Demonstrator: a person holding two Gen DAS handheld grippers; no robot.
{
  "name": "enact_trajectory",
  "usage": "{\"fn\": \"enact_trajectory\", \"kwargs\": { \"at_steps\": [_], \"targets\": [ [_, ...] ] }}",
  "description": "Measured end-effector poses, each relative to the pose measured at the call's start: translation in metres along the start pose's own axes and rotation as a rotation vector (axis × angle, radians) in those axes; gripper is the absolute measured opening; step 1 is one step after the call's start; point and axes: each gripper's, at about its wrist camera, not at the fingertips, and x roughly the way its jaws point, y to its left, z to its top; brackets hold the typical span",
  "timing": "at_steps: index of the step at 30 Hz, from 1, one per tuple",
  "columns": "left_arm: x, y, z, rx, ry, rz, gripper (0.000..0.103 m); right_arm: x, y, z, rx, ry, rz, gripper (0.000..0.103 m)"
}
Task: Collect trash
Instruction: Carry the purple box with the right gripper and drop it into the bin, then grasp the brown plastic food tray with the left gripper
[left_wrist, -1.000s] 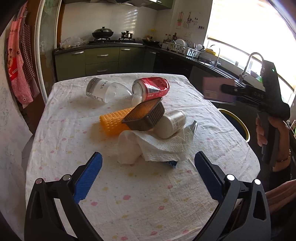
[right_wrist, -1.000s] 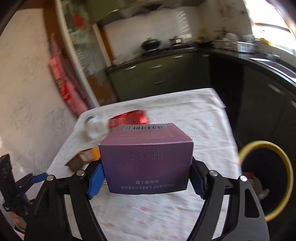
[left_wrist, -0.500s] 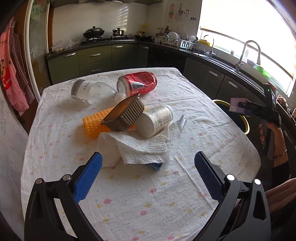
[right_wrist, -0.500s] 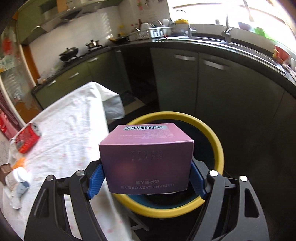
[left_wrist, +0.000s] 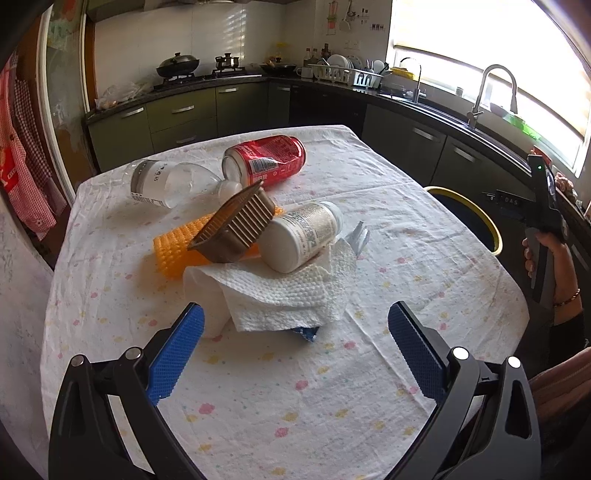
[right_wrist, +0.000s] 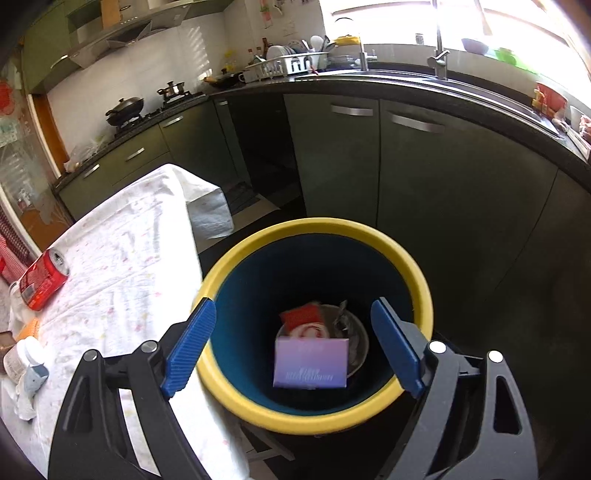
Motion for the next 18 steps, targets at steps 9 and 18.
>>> {"fn": "enact_trajectory", "kwargs": {
  "at_steps": [9,18],
  "targets": [
    [0.006,0.036,0.040,0.106,-0.041,-0.077,0.098,-0.012,0.031,-0.007,-0.057,0.006,0.055,0.082],
    [0.043,0.053,0.057,0.069,0.066,-0.233,0.059,-0.013,0.044,-0.010,-0.080,0.022,0.075,0.082]
  ]
}}
